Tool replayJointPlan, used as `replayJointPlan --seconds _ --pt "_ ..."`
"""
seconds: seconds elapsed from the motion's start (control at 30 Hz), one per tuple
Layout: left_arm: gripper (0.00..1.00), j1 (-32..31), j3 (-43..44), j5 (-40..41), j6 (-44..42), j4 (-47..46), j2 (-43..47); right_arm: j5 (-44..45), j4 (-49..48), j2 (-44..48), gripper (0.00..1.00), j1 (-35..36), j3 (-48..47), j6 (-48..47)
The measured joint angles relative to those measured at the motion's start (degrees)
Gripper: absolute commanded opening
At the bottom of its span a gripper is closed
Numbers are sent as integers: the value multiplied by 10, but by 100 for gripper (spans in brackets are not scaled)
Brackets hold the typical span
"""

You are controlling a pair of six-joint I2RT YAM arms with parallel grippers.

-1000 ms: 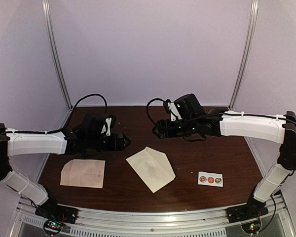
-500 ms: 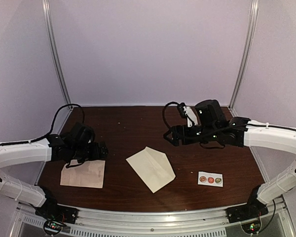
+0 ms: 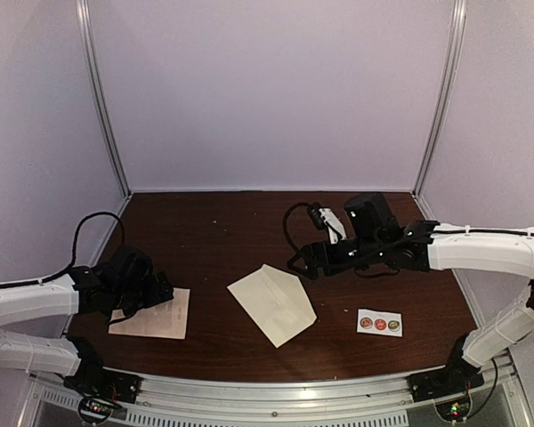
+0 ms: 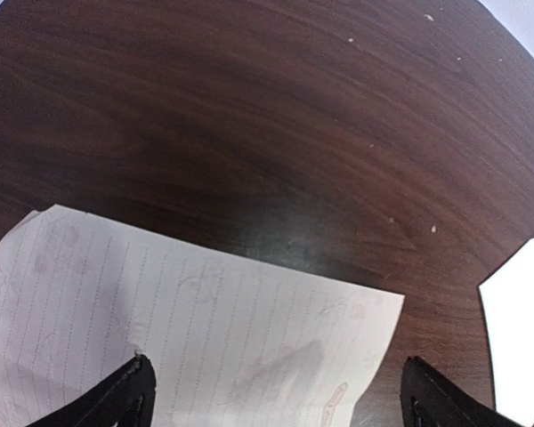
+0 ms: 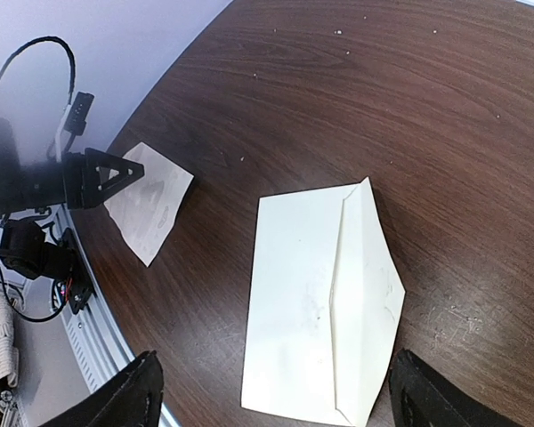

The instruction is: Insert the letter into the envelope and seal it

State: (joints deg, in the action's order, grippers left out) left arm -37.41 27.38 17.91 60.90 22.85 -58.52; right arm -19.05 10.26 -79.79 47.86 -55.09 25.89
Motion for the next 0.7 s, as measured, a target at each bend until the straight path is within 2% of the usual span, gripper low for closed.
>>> replayJointPlan --seconds 0.37,0.7 --pt "98 11 -74 -41 -5 -92 -30 -5 -21 -25 88 0 11 13" --pt "94 7 -116 -132 -50 -279 -66 -1 -29 -26 88 0 17 25"
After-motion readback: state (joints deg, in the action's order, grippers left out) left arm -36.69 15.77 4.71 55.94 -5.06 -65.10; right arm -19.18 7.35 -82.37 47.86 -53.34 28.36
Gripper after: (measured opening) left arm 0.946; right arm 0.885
